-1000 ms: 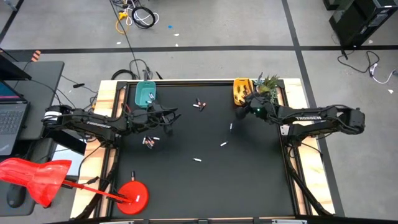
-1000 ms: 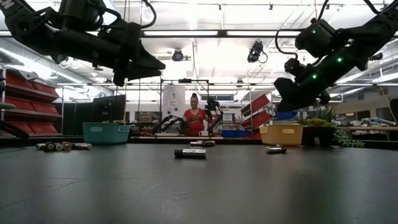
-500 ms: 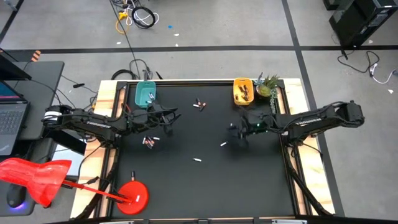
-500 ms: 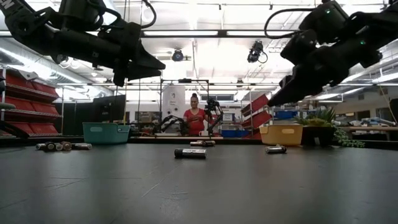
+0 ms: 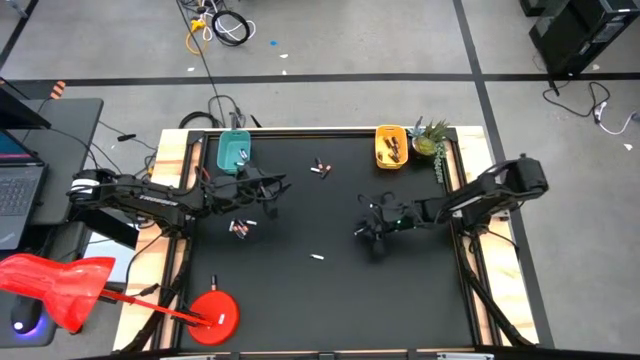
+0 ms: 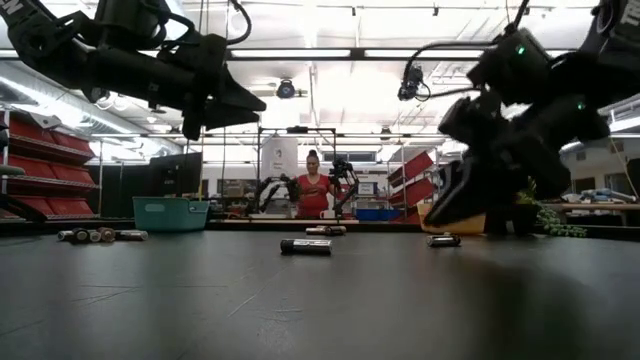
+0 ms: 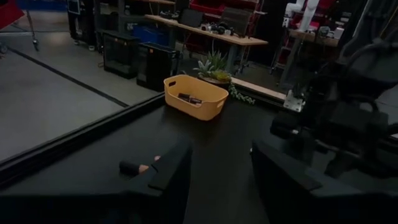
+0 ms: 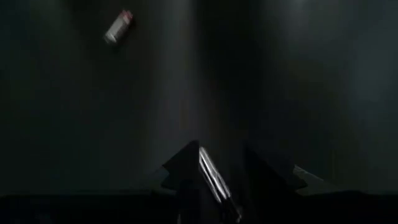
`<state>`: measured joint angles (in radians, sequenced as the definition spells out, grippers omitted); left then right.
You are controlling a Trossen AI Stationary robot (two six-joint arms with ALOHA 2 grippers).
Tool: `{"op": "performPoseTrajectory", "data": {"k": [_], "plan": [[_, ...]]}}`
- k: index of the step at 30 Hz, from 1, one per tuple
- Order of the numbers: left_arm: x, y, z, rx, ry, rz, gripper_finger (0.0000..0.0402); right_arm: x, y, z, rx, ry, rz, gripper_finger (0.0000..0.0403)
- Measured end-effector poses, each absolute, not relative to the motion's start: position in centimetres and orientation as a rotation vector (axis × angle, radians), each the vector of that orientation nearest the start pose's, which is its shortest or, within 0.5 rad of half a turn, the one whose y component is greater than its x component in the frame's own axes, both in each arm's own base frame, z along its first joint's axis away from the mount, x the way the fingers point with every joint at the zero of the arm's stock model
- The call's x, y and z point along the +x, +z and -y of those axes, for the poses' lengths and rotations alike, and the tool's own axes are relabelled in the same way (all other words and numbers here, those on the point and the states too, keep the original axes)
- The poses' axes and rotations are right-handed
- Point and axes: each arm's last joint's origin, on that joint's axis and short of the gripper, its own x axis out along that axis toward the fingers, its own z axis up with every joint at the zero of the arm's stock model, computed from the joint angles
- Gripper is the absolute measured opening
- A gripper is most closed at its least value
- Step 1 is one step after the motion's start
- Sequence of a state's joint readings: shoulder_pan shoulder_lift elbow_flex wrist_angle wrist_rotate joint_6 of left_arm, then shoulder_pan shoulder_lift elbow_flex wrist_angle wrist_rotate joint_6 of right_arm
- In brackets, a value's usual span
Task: Sort batteries
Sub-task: Put the silver battery into the blue bin
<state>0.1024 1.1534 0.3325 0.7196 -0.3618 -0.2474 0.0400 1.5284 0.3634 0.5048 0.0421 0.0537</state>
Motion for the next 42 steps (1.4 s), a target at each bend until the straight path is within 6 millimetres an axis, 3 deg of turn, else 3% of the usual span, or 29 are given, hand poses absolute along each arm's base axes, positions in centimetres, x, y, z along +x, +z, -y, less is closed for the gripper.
{"op": "performPoseTrajectory", "data": {"k": [9,12,15,21,25,32,38,42], "plan": [[21.6,19.6,-3.2,-0.227,0.474,-0.05,0.0172,23.9,8.7,-0.9,0.052,-0.027,-0.733,0.0125],[21.6,19.6,-3.2,-0.227,0.474,-0.05,0.0172,23.9,8.4,-0.8,0.066,-0.039,-0.746,0.0093],[21.6,19.6,-3.2,-0.229,0.474,-0.05,0.0173,23.9,8.4,-0.8,0.07,-0.04,-0.745,0.0031],[21.6,19.7,-3.2,-0.256,0.466,-0.035,0.0173,24.2,8.7,-0.8,0.071,-0.034,-0.679,0.0024],[21.7,19.9,-3.1,-0.262,0.43,-0.018,0.0172,24.8,9.5,-0.9,0.045,-0.024,-0.565,0.0024],[22.1,19.8,-2.7,-0.289,0.35,-0.001,0.0172,26.1,12.5,-0.4,0.009,-0.072,-0.232,0.0024],[23.9,19.0,-1.7,-0.26,0.269,0.127,0.0173,26.3,16.0,-0.1,-0.021,-0.092,0.125,0.0024],[26.2,18.5,-1.3,-0.255,0.243,0.176,0.0172,26.3,17.0,-0.2,-0.008,-0.088,0.219,0.0024]]}}
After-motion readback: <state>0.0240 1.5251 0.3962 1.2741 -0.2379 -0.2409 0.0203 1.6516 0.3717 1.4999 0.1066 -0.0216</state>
